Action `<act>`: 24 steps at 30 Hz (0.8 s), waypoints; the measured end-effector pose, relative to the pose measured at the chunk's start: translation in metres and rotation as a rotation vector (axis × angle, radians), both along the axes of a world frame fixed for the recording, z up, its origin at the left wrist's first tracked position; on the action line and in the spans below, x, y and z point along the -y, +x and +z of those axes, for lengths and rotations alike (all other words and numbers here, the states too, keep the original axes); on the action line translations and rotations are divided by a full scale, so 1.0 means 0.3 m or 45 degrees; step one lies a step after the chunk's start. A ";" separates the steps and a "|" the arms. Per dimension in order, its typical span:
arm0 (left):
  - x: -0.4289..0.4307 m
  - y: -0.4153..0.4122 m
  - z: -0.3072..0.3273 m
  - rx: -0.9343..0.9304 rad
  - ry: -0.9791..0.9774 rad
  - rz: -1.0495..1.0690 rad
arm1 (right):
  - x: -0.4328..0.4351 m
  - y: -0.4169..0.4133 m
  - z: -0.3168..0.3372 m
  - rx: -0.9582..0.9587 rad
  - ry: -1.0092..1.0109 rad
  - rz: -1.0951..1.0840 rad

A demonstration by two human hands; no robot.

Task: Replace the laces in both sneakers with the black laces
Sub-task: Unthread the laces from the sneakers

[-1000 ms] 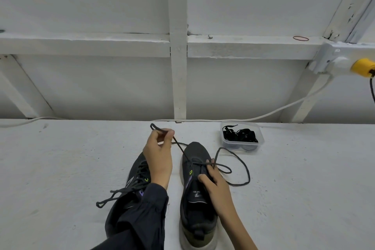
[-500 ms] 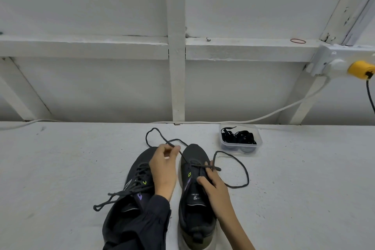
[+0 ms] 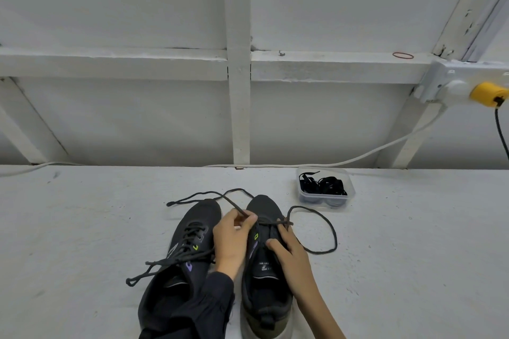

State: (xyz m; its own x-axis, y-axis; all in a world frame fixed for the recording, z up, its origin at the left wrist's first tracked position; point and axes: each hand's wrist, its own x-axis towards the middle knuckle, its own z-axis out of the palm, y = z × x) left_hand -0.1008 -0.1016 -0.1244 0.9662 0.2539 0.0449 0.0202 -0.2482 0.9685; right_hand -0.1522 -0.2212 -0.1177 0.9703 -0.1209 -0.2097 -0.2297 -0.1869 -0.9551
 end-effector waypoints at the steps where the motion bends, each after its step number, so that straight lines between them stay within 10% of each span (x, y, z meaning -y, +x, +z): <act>1: -0.006 0.007 0.020 0.048 -0.022 0.048 | 0.001 -0.001 0.001 -0.009 0.001 0.000; 7: -0.033 0.038 0.133 0.306 -0.246 0.199 | 0.012 0.002 -0.020 -0.016 0.022 0.007; 16: 0.003 0.000 -0.047 -0.061 -0.004 -0.003 | 0.001 0.006 -0.010 -0.020 0.012 -0.019; 24: -0.040 0.037 0.126 0.279 -0.275 0.378 | 0.017 0.003 -0.030 -0.025 0.019 0.017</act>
